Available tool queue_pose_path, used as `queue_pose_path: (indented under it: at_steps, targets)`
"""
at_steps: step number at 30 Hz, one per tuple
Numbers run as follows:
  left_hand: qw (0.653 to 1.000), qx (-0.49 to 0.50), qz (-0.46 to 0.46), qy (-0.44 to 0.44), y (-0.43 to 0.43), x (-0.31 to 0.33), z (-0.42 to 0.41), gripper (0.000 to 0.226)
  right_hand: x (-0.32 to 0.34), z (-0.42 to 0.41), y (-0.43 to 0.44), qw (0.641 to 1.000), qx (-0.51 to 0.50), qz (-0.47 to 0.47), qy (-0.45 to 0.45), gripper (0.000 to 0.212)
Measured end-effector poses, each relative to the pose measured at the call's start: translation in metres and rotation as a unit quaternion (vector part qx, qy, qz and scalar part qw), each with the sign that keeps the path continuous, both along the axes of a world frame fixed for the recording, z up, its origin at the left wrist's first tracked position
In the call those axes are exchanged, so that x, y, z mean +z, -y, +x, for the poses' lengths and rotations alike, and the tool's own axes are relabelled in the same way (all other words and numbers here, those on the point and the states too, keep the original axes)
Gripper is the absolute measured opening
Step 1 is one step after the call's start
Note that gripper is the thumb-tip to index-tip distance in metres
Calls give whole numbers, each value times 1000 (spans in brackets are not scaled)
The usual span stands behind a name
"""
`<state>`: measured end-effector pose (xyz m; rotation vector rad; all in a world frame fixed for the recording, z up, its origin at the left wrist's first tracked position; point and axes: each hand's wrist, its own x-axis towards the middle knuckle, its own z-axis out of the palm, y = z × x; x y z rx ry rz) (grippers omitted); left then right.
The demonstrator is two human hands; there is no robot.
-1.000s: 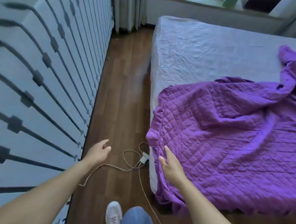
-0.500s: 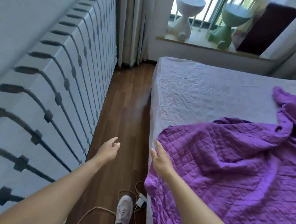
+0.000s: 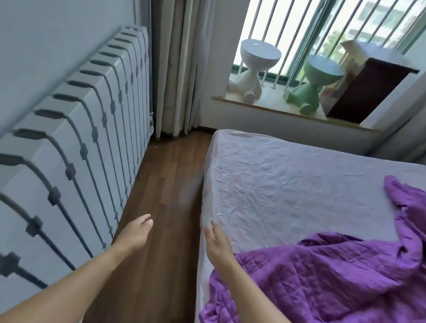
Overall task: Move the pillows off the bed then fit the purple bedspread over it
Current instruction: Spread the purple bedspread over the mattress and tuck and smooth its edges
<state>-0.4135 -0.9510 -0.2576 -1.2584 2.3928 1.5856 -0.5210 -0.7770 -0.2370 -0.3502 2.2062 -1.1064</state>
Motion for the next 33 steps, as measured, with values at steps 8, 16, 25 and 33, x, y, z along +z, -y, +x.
queue_pose_path:
  at_steps: [8, 16, 25, 33]
  targets:
    - [1000, -12, 7, -23, 94, 4, -133, 41, -3, -109, 95, 996, -49, -52, 47, 25]
    - [995, -3, 44, -94, 204, 59, -282, 46, 51, -255, 214, 990, -96, -97, 21, 44]
    - [982, -7, 84, -167, 284, 99, -401, 45, 74, -378, 287, 973, -153, -175, 12, 54]
    - [976, -42, 127, -173, 320, 88, -546, 43, 61, -503, 321, 963, -178, -200, 23, 49]
